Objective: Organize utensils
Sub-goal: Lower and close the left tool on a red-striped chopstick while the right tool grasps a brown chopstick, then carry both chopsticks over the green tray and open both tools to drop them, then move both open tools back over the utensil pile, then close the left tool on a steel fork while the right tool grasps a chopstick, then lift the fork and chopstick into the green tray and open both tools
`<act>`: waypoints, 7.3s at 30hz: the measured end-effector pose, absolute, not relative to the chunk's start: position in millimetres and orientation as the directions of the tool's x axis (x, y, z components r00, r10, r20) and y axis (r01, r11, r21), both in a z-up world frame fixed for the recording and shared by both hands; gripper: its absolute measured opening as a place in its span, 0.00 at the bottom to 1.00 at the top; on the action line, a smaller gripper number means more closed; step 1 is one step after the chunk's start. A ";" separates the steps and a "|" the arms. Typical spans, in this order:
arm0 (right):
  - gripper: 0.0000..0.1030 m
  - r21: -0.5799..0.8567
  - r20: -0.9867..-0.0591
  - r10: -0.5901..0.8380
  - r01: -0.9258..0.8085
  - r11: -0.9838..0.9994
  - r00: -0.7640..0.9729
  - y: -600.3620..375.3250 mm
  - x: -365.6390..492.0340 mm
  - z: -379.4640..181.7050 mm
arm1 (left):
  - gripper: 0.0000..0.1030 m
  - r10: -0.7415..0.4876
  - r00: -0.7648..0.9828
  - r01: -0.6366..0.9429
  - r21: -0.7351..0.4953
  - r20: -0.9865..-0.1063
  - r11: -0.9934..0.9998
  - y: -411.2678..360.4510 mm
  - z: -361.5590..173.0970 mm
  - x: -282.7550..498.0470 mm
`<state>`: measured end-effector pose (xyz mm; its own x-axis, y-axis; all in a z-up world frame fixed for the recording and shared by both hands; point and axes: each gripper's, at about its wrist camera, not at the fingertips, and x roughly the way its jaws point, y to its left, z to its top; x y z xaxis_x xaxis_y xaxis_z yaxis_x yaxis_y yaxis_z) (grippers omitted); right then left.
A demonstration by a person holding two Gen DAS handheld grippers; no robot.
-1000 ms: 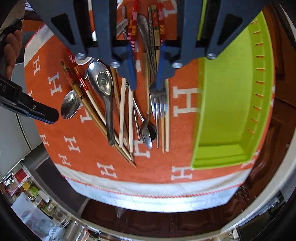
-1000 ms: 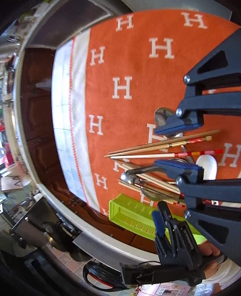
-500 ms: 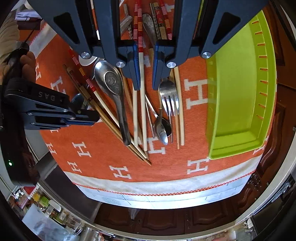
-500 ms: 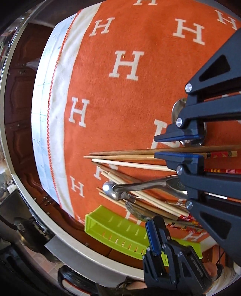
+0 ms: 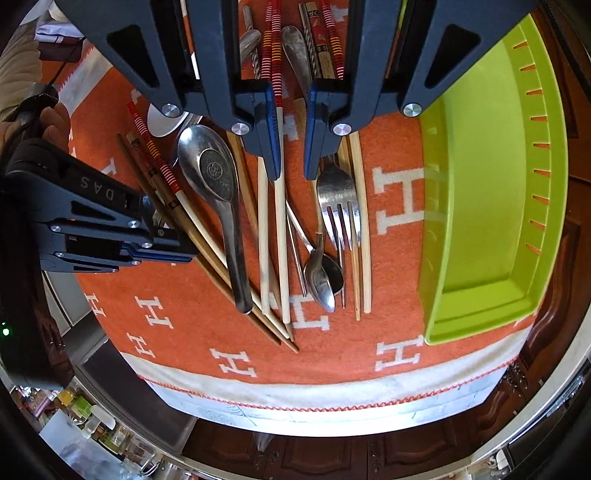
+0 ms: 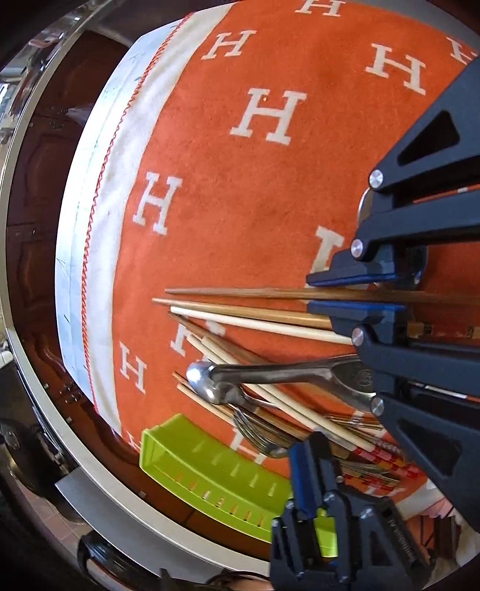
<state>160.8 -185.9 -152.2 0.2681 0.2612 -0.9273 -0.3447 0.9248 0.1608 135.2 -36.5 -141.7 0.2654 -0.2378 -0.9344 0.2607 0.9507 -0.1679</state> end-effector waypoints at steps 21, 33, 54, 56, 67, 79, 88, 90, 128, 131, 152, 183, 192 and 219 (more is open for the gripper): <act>0.06 0.290 -0.895 0.354 -0.250 0.924 0.271 -211.1 126.0 -147.5 | 0.11 -0.253 0.241 0.270 -0.186 -0.937 0.945 -38.9 -150.5 138.6; 0.06 0.324 -0.880 0.378 -0.221 0.920 0.288 -219.9 118.9 -139.9 | 0.03 -0.292 0.274 0.242 -0.228 -0.916 0.943 -31.6 -151.0 131.8; 0.06 0.462 -0.791 0.496 -0.181 0.868 0.359 -185.6 79.8 -69.0 | 0.03 -0.225 0.495 0.168 -0.162 -0.839 0.972 28.4 -34.6 81.0; 0.06 0.478 -0.785 0.513 -0.187 0.858 0.347 -168.4 80.0 -66.0 | 0.03 -0.165 0.524 0.129 -0.114 -0.835 0.985 42.7 -25.8 80.1; 0.06 0.576 -0.764 0.587 -0.128 0.807 0.267 -72.7 100.0 -93.1 | 0.03 -0.008 0.509 0.002 -0.008 -0.861 1.000 105.3 -44.7 89.8; 0.10 0.587 -0.785 0.578 -0.030 0.809 0.224 -49.1 117.4 -125.9 | 0.09 0.025 0.465 0.009 0.033 -0.885 0.999 117.8 -74.8 97.7; 0.10 0.504 -0.818 0.517 -0.119 0.855 0.253 -55.6 115.6 -113.5 | 0.15 -0.009 0.473 0.000 -0.010 -0.881 1.000 120.3 -72.2 102.7; 0.10 0.483 -0.817 0.503 -0.142 0.864 0.282 -61.6 113.2 -106.5 | 0.15 -0.024 0.479 0.001 -0.027 -0.877 1.000 118.3 -70.3 101.8; 0.12 0.269 -0.791 0.282 -0.106 0.957 0.543 -222.5 45.3 -74.3 | 0.21 -0.239 0.413 0.132 -0.202 -0.879 0.970 6.7 -98.9 85.0; 0.12 0.284 -0.807 0.286 -0.085 0.955 0.517 -229.3 47.4 -85.6 | 0.21 -0.226 0.405 0.117 -0.194 -0.886 0.974 2.9 -107.7 93.3; 0.12 0.435 -0.825 0.387 0.025 0.900 0.411 -268.9 79.4 -148.4 | 0.19 -0.055 0.423 0.029 -0.048 -0.905 0.998 -11.9 -144.6 135.2; 0.12 0.472 -0.814 0.474 -0.091 0.877 0.335 -229.6 114.2 -158.5 | 0.01 -0.084 0.461 0.067 -0.060 -0.883 0.996 -18.4 -144.5 129.9; 0.09 0.416 -0.835 0.431 -0.121 0.901 0.341 -222.2 116.9 -158.4 | 0.00 -0.162 0.453 0.087 -0.137 -0.877 0.987 -11.4 -116.9 123.2; 0.06 0.454 -0.728 0.500 -0.217 0.864 0.469 -172.9 64.5 -43.8 | 0.00 -0.008 0.739 0.045 0.038 -0.674 0.998 64.5 52.3 25.3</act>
<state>64.5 -172.9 -43.8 0.4689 0.5003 -0.7279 -0.2175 0.8641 0.4538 25.3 64.5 52.3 0.7387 -0.0075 -0.6740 0.0452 0.9982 0.0384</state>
